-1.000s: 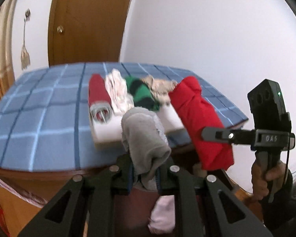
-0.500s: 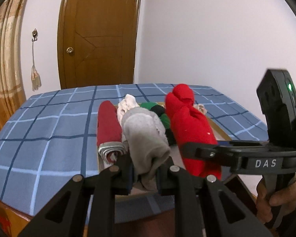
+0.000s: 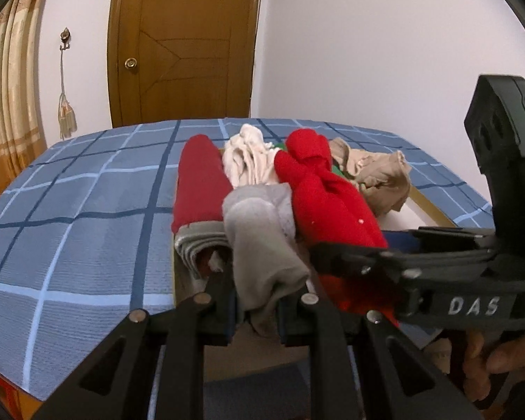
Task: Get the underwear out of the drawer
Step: 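Lower both underwear into the tray and open both tools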
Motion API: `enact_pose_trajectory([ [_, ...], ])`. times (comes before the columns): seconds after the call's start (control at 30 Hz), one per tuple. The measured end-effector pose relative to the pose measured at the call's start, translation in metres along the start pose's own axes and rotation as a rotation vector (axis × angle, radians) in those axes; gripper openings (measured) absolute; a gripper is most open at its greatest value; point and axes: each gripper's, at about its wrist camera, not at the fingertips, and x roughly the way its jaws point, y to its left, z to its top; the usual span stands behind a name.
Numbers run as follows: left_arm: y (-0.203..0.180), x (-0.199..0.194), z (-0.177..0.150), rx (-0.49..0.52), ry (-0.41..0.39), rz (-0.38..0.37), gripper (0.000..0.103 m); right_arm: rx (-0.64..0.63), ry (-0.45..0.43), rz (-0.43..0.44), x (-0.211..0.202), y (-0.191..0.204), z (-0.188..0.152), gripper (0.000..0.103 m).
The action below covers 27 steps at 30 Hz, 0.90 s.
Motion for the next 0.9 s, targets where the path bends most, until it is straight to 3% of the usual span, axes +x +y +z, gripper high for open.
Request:
enact_pose_trajectory([
  [0.33, 0.004, 0.015, -0.006, -0.037, 0.046, -0.003, 0.021, 0.042, 0.018, 0.037, 0.017, -0.009, -0.004, 0.051],
  [0.5, 0.000, 0.015, -0.008, -0.008, 0.045, 0.017, 0.025, 0.088, 0.018, 0.071, 0.020, -0.015, -0.008, 0.053],
  [0.63, -0.007, 0.014, -0.010, 0.016, 0.057, 0.030, 0.039, 0.091, 0.000, 0.096, 0.019, -0.015, -0.012, 0.058],
  [0.73, -0.013, 0.010, -0.010, 0.024, 0.061, 0.044, 0.057, 0.138, -0.005, 0.112, 0.015, -0.020, -0.013, 0.066],
  [0.77, -0.016, 0.005, -0.010, 0.035, 0.046, 0.096, 0.075, 0.150, -0.014, 0.097, 0.013, -0.020, -0.014, 0.066],
  [0.83, -0.018, -0.004, -0.008, 0.046, 0.012, 0.125, 0.082, 0.148, -0.052, 0.097, 0.004, -0.019, -0.016, 0.066],
  [0.9, -0.018, -0.013, -0.006, 0.039, -0.008, 0.149, 0.100, 0.143, -0.086, 0.094, -0.007, -0.016, -0.017, 0.066],
])
